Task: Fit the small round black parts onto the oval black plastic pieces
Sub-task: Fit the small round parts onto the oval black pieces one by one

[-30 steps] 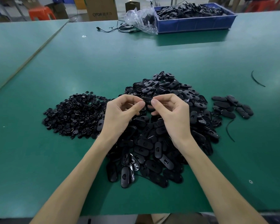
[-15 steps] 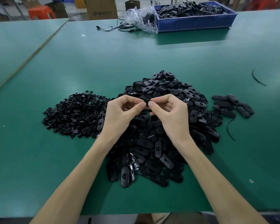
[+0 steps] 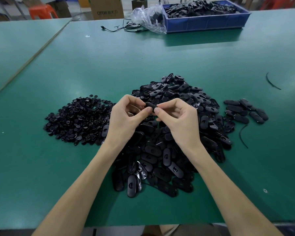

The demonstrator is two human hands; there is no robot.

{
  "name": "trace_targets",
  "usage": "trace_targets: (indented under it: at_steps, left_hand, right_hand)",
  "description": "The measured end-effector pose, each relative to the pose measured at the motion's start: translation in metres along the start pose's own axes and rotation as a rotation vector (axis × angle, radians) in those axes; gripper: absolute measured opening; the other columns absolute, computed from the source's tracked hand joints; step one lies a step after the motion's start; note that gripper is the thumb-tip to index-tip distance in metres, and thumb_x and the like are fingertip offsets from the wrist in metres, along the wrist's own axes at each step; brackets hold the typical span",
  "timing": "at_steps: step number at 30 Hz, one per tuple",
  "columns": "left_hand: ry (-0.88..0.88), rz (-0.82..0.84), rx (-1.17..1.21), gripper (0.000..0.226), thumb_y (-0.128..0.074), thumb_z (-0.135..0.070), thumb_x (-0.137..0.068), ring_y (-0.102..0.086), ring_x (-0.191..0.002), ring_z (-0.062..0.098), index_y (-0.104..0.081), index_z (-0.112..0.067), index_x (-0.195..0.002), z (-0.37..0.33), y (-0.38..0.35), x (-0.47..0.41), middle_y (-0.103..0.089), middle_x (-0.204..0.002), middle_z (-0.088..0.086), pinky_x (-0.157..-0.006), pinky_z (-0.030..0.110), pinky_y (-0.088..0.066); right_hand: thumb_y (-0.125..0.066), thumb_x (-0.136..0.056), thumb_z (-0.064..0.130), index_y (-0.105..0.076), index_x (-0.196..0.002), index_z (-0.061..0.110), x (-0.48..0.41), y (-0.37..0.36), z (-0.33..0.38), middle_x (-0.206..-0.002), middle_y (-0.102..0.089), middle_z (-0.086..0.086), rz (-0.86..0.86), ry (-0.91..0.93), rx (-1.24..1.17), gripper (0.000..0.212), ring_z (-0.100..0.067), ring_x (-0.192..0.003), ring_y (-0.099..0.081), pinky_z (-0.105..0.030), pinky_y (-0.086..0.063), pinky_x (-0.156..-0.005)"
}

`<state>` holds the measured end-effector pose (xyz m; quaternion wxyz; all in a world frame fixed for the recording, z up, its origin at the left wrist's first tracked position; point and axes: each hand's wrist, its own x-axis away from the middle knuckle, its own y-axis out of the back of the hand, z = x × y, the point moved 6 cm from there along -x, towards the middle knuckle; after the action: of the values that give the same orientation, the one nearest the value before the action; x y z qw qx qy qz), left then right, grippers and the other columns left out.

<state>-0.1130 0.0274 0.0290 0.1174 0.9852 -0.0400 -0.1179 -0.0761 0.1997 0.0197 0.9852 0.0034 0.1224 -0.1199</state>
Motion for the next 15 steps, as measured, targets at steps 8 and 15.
trace_targets:
  at_steps: [8,15]
  left_hand:
    - [-0.01,0.138,0.09,0.017,-0.078,-0.007,-0.089,-0.072,-0.075,0.006,-0.075,-0.006,-0.106,-0.0036,-0.0042,-0.0013,-0.079,-0.087,-0.003,-0.06,0.018,-0.052]
    - [0.035,0.164,0.163,0.016,-0.083,-0.007,-0.084,-0.069,-0.064,0.011,-0.076,-0.004,-0.097,-0.0008,-0.0039,-0.0029,-0.071,-0.073,0.007,-0.058,0.014,-0.049]
  right_hand:
    - [-0.078,-0.09,0.006,-0.073,-0.094,0.015,-0.0007,-0.0001,0.0005,-0.088,-0.078,0.0,0.004,0.017,0.004,0.011,-0.019,-0.081,-0.076,-0.035,-0.064,-0.076]
    - [-0.079,-0.09,0.008,-0.069,-0.102,0.022,-0.0019,-0.0016,0.001,-0.092,-0.076,0.006,0.028,0.011,0.03,0.02,-0.014,-0.087,-0.075,-0.034,-0.063,-0.082]
